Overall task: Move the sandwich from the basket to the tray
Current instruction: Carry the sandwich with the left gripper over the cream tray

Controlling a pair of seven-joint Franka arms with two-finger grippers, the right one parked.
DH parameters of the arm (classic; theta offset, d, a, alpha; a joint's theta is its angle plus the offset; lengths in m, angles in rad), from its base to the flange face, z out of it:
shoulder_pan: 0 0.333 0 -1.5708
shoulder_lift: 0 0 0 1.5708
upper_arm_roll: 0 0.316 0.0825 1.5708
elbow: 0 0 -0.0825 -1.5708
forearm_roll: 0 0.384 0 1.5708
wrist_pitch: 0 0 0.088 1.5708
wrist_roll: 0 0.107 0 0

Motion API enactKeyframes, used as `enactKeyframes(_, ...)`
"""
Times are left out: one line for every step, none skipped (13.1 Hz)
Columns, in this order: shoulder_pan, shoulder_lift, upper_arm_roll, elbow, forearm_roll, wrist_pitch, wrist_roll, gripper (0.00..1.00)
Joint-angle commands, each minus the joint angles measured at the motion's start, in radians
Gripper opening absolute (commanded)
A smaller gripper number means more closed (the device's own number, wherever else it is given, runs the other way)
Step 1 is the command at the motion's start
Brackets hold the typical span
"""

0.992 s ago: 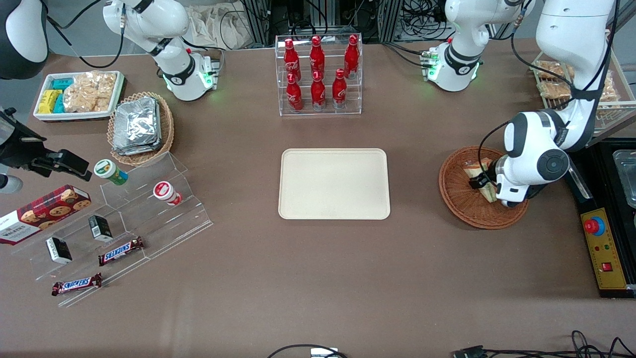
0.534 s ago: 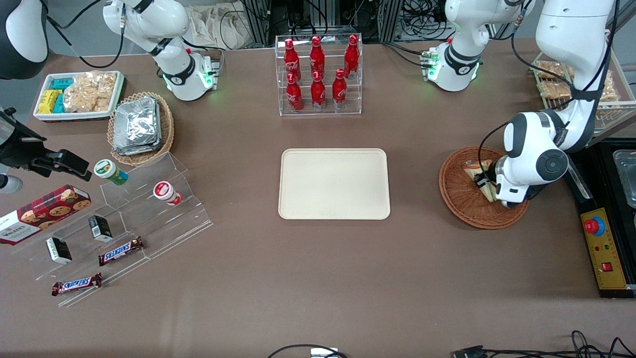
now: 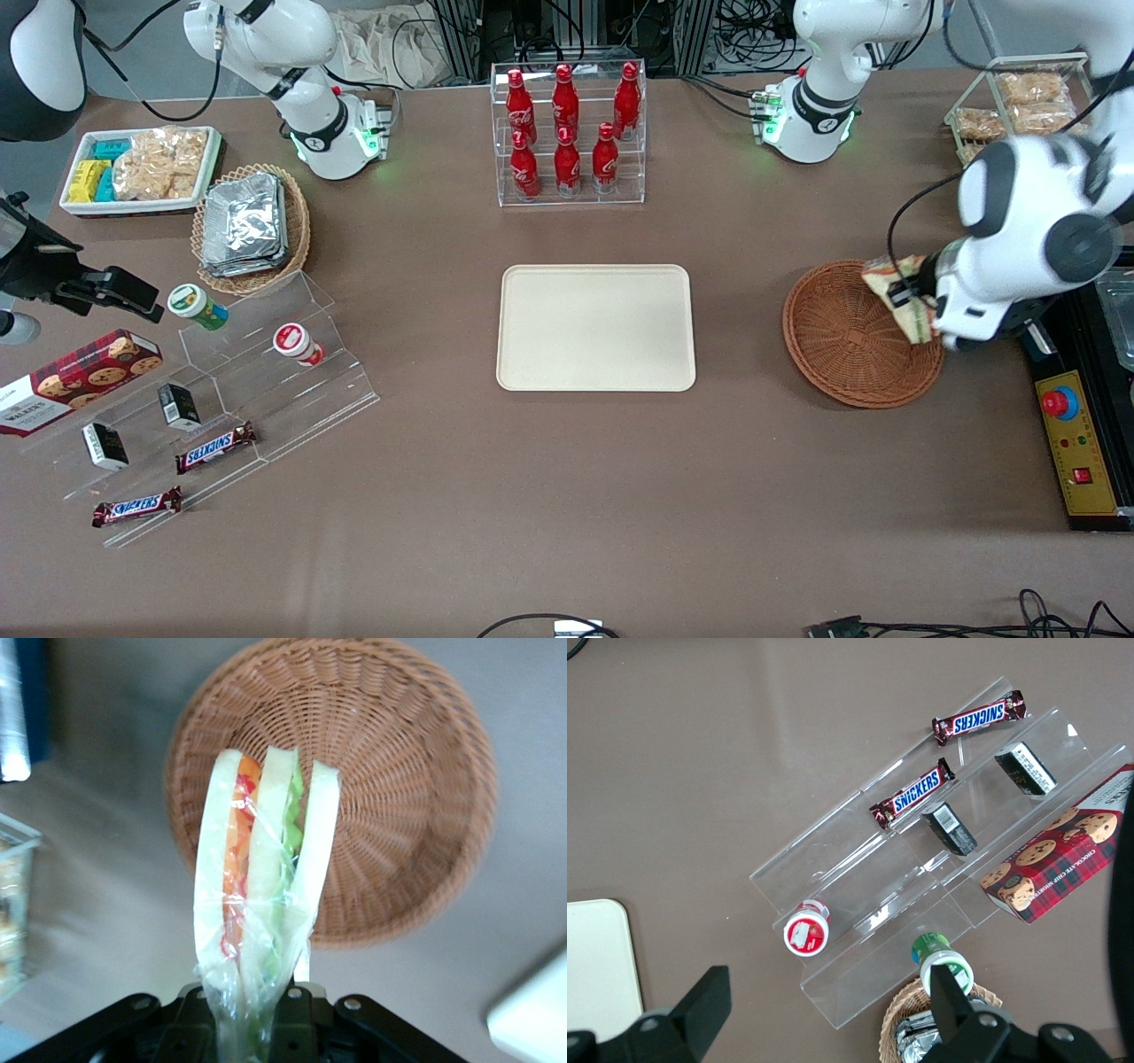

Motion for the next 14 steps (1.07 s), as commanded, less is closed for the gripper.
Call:
enactKeyframes(-0.004, 0.007, -0.002, 0.262, -0.003, -0.201, 0.133, 0.0)
enactKeyframes(-0.004, 0.007, -0.01, 0.32, -0.003, -0.227, 0.199, 0.0)
enactKeyframes(-0.004, 0.007, -0.025, 0.368, -0.003, -0.246, 0.256, 0.0)
enactKeyframes(-0.003, 0.009, -0.053, 0.413, -0.005, -0.27, 0.278, 0.0)
enactKeyframes(-0.003, 0.009, -0.091, 0.437, -0.003, -0.293, 0.285, 0.0)
enactKeyframes(-0.003, 0.009, -0.146, 0.45, -0.002, -0.303, 0.285, 0.0)
enactKeyframes(-0.003, 0.013, -0.21, 0.467, -0.003, -0.303, 0.269, 0.0)
enactKeyframes(-0.003, 0.015, -0.282, 0.48, -0.003, -0.304, 0.247, 0.0)
enactKeyframes(-0.003, 0.018, -0.359, 0.485, -0.008, -0.303, 0.174, 0.0)
enactKeyframes(-0.003, 0.035, -0.425, 0.493, -0.022, -0.301, 0.087, 0.0)
enactKeyframes(-0.003, 0.065, -0.494, 0.529, -0.04, -0.295, 0.018, 0.0)
enactKeyframes(-0.003, 0.11, -0.558, 0.554, -0.046, -0.289, -0.076, 0.0)
enactKeyframes(-0.003, 0.145, -0.614, 0.574, -0.045, -0.278, -0.146, 0.0)
enactKeyframes(-0.003, 0.17, -0.654, 0.577, -0.036, -0.255, -0.191, 0.0)
